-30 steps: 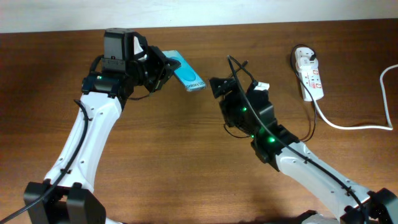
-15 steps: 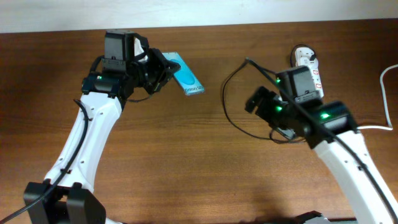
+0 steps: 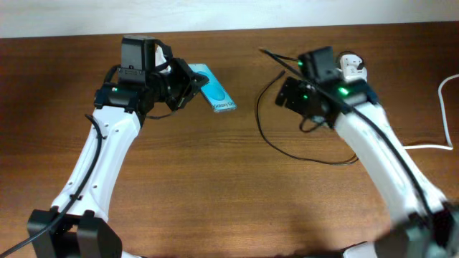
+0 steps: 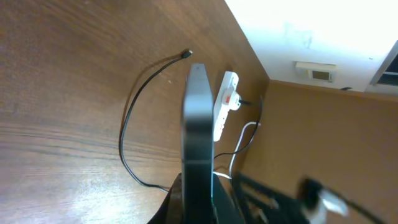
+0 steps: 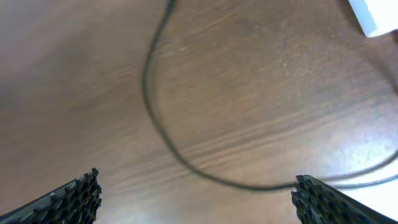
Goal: Plug charger to phone and switch on socket
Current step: 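Move the right gripper to the black cable's connector end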
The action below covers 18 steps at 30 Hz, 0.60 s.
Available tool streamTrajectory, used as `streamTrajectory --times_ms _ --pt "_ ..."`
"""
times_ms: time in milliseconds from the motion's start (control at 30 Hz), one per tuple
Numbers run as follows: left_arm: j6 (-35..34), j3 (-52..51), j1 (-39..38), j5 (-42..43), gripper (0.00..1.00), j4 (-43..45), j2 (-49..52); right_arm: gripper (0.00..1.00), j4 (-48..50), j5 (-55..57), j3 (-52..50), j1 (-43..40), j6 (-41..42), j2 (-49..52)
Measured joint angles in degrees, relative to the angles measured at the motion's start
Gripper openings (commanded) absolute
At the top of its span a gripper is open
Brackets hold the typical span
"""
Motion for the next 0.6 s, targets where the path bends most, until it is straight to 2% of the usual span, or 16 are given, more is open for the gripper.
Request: streamTrajectory --times_ms 100,200,333,600 --pt "0.1 -0.1 0.0 0.1 0.0 -0.8 0.0 0.98 3.8 4.3 9.1 0.0 -2.7 16.0" --pt "0.2 -0.1 0.0 0.0 0.0 -1.9 0.0 0.9 9.2 6.6 17.4 0.0 -3.5 29.0" --pt "0.2 -0.1 0.0 0.0 0.0 -3.0 0.0 0.83 18.6 7.7 19.2 0.0 -3.5 37.6" --pt "0.2 -0.1 0.0 -1.6 0.0 -3.8 0.0 0.84 25.4 8.3 19.2 -0.1 -1.3 41.4"
